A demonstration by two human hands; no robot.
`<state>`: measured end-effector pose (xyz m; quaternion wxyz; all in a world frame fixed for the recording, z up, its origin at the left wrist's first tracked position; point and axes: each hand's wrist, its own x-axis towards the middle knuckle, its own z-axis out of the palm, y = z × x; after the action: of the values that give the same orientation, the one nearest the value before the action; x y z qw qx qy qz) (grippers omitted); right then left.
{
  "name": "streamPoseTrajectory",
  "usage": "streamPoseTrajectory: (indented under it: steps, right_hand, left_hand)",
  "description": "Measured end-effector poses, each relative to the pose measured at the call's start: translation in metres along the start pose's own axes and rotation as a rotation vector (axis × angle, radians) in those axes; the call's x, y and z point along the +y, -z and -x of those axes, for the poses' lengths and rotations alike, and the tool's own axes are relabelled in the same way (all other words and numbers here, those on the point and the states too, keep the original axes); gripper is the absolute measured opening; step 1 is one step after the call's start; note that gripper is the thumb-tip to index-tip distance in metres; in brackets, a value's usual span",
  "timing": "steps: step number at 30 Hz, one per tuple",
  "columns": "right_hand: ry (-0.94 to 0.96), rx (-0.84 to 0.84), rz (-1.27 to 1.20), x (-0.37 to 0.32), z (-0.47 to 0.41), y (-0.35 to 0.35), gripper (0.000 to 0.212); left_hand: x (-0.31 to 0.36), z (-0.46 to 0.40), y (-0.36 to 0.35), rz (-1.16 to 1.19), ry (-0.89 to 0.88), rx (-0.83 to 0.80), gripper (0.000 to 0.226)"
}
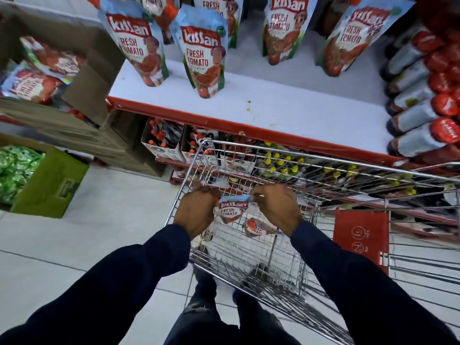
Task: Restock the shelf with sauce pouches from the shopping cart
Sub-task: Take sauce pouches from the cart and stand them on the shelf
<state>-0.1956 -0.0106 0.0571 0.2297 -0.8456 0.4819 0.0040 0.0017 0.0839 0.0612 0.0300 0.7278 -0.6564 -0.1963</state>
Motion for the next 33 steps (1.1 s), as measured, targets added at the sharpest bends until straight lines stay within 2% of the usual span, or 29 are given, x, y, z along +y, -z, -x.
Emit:
streamPoseTrajectory:
  steps: [4,11,16,22,33]
  right_hand:
    - [0.022,0.117,-0.027,-0.017,0.016,0.063,0.012]
    - [0.030,0.358,-0.047,-0.036,0.015,0.167,0.012]
    - [0.085,0.526,-0.058,-0.046,0.005,0.229,0.008]
    - [0.087,0.639,-0.009,-0.043,-0.020,0.275,0.009]
    - [0.007,0.602,0.068,-0.018,-0.083,0.280,0.014]
  left_hand:
    - [0.011,0.003,0.046,0.029,-0.060,0.150,0.049]
    - [0.041,-0.008,0.149,0.152,-0.164,0.397,0.039]
    - [0.059,-0.031,0.212,0.210,-0.207,0.476,0.029]
    - [0.076,-0.071,0.261,0.267,-0.257,0.507,0.026]
    - [0.075,-0.160,0.264,0.290,-0.229,0.401,0.034]
